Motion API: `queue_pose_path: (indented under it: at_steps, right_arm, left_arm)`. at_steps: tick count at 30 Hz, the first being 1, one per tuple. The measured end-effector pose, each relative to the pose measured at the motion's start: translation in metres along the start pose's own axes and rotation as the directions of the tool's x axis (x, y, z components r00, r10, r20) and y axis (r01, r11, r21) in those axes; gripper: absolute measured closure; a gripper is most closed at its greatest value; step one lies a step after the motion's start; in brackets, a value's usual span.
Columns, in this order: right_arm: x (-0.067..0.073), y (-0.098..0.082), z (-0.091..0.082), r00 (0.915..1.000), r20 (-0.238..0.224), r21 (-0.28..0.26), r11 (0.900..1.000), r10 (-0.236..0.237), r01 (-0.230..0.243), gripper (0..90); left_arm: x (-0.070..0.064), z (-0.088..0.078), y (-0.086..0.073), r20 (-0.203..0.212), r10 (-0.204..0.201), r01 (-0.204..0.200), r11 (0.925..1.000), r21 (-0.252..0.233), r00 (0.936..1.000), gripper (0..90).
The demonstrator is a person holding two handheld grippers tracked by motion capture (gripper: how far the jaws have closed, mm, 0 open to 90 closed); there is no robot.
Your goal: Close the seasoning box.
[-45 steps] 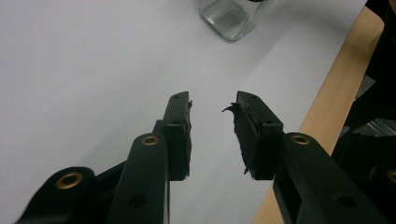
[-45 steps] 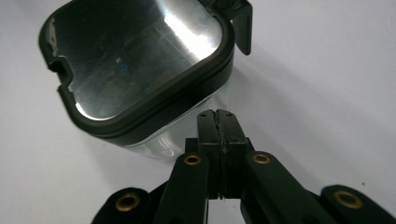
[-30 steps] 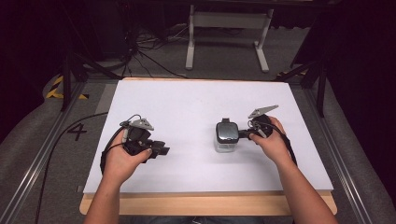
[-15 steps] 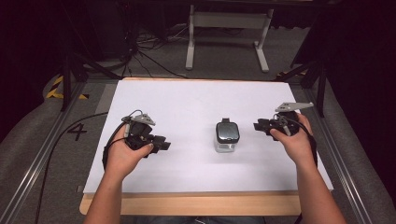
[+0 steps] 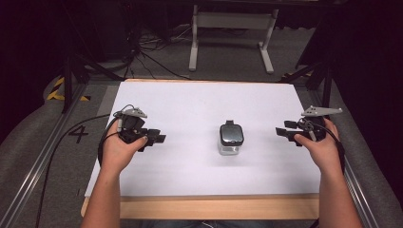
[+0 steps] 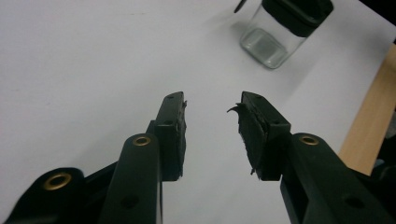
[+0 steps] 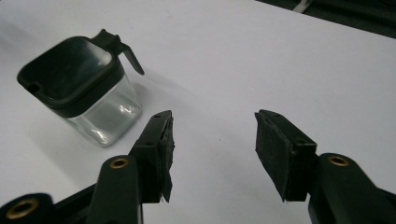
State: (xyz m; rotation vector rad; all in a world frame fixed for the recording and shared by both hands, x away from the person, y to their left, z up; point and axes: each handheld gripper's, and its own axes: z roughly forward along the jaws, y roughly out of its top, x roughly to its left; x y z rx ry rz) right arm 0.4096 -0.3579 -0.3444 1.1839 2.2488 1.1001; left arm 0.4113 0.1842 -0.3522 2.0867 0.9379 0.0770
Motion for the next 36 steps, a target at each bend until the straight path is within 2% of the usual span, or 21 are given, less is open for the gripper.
queue_pose_path:
  at_steps: [1, 2, 4, 5, 8, 11, 12, 15, 17, 18, 24, 28, 36]
  right_arm:
    - [0.000, 0.000, 0.000, 1.0000, 0.000, 0.000, 1.000, 0.000, 0.000, 47.0]
    - [-0.007, -0.005, 0.001, 0.9995, 0.032, 0.016, 1.000, 0.005, -0.006, 46.7]
    - [-0.014, -0.010, 0.003, 0.9987, 0.050, 0.028, 1.000, 0.012, -0.014, 46.7]
    - [-0.018, -0.013, 0.005, 0.9982, 0.058, 0.035, 0.999, 0.014, -0.016, 46.7]
    - [-0.029, -0.022, 0.011, 0.9965, 0.082, 0.060, 0.998, 0.016, -0.021, 46.1]
    - [-0.034, -0.027, 0.015, 0.9959, 0.086, 0.072, 0.997, 0.025, -0.032, 46.1]
    - [-0.036, -0.029, 0.017, 0.9958, 0.087, 0.078, 0.996, 0.026, -0.033, 46.0]
    - [-0.042, -0.036, 0.027, 0.9958, 0.089, 0.096, 0.995, 0.020, -0.029, 44.4]
    - [-0.044, -0.041, 0.035, 0.9972, 0.074, 0.111, 0.994, 0.011, -0.019, 44.6]
    - [-0.045, -0.042, 0.038, 0.9975, 0.068, 0.119, 0.993, 0.018, -0.026, 44.6]
    - [-0.044, -0.047, 0.049, 0.9989, 0.045, 0.121, 0.993, -0.015, 0.009, 44.9]
    - [-0.042, -0.049, 0.053, 0.9993, 0.035, 0.129, 0.992, -0.011, 0.007, 45.1]
    - [-0.040, -0.048, 0.053, 0.9996, 0.029, 0.120, 0.993, -0.004, 0.000, 44.7]
  left_arm:
    - [0.000, 0.000, 0.000, 0.000, 0.000, 0.000, 1.0000, 0.000, 1.0000, 59.6]
    - [0.004, 0.002, -0.001, -0.023, 0.013, -0.014, 0.9998, -0.016, 0.9996, 57.9]
    - [0.006, 0.003, -0.001, -0.027, 0.024, -0.025, 0.9994, -0.026, 0.9993, 56.3]
    - [0.007, 0.004, -0.002, -0.016, 0.015, -0.016, 0.9994, -0.032, 0.9998, 56.2]
    - [0.011, 0.007, -0.004, -0.040, 0.012, -0.013, 0.9997, -0.020, 0.9991, 55.4]
    - [0.015, 0.011, -0.006, -0.047, 0.014, -0.015, 0.9998, -0.013, 0.9988, 55.4]
    - [0.017, 0.013, -0.008, -0.052, 0.000, -0.001, 0.9999, -0.011, 0.9986, 55.4]
    - [0.023, 0.019, -0.012, -0.055, -0.009, 0.009, 1.0000, 0.000, 0.9984, 55.1]
    - [0.027, 0.023, -0.014, -0.059, -0.010, 0.011, 0.9998, 0.020, 0.9982, 54.9]
    - [0.028, 0.025, -0.015, -0.061, -0.012, 0.013, 0.9997, 0.022, 0.9981, 54.7]
    - [0.036, 0.035, -0.020, -0.066, -0.015, 0.018, 0.9987, 0.047, 0.9977, 53.6]
    - [0.040, 0.039, -0.023, -0.062, -0.028, 0.031, 0.9978, 0.058, 0.9977, 53.4]
    - [0.038, 0.038, -0.022, -0.053, -0.025, 0.027, 0.9989, 0.038, 0.9983, 52.9]
